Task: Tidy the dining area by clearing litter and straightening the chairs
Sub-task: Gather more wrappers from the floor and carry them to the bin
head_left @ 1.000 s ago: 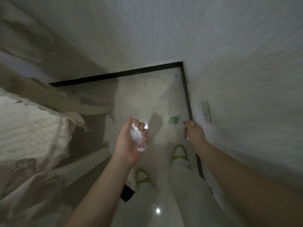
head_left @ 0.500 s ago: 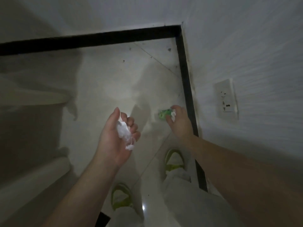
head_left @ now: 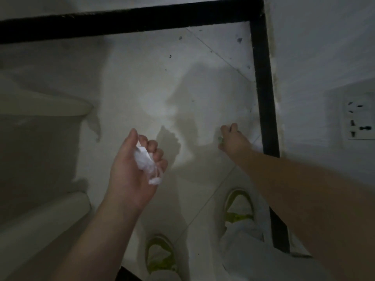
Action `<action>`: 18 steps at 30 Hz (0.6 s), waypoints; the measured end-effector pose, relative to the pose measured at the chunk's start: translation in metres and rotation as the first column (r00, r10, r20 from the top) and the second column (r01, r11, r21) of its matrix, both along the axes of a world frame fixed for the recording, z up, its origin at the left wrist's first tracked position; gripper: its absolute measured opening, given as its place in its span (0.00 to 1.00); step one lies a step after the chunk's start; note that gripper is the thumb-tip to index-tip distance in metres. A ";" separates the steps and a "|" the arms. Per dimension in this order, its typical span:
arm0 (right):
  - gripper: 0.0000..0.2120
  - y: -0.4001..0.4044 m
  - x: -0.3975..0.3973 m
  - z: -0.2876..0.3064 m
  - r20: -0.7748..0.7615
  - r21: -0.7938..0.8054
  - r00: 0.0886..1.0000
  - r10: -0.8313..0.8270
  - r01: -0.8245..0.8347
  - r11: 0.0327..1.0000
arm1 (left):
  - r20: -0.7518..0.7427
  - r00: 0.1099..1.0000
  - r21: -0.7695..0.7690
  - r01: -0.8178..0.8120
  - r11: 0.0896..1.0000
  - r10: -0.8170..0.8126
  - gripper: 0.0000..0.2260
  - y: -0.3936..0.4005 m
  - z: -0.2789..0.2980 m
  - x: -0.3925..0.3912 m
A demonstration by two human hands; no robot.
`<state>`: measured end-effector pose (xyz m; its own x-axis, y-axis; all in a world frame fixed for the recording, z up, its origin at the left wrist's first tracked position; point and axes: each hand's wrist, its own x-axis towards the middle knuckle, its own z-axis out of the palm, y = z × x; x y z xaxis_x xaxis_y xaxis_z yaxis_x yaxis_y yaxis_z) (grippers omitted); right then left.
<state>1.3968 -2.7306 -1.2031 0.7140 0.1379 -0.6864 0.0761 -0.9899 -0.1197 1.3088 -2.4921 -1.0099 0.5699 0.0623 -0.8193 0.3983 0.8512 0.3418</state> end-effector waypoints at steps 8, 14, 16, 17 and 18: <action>0.14 -0.012 0.000 0.009 0.039 -0.022 0.998 -0.042 0.043 0.999 | 0.002 0.997 -0.022 0.082 0.996 -0.082 0.15 -0.011 0.009 -0.010; 0.16 -0.025 -0.018 0.092 0.056 0.253 0.975 -0.213 0.193 0.948 | -0.034 0.999 -0.069 -0.043 0.997 0.041 0.15 -0.035 0.068 -0.031; 0.17 -0.024 -0.024 0.131 0.107 0.298 0.971 -0.216 0.176 0.938 | -0.042 0.999 -0.071 -0.033 0.997 0.030 0.16 -0.038 0.098 -0.038; 0.18 -0.022 -0.026 0.151 0.112 0.322 0.961 -0.253 0.206 0.924 | -0.045 0.999 -0.073 -0.033 0.997 0.029 0.16 -0.040 0.114 -0.042; 0.19 -0.021 -0.028 0.169 0.105 0.348 0.947 -0.303 0.250 0.904 | -0.045 0.998 -0.078 -0.044 0.996 0.041 0.16 -0.041 0.130 -0.045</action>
<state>1.3687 -2.7517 -1.0341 0.8485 0.1162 -0.5163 -0.1516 -0.8813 -0.4475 1.2640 -2.5336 -0.8800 0.5322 0.0203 -0.8463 0.3739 0.8913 0.2565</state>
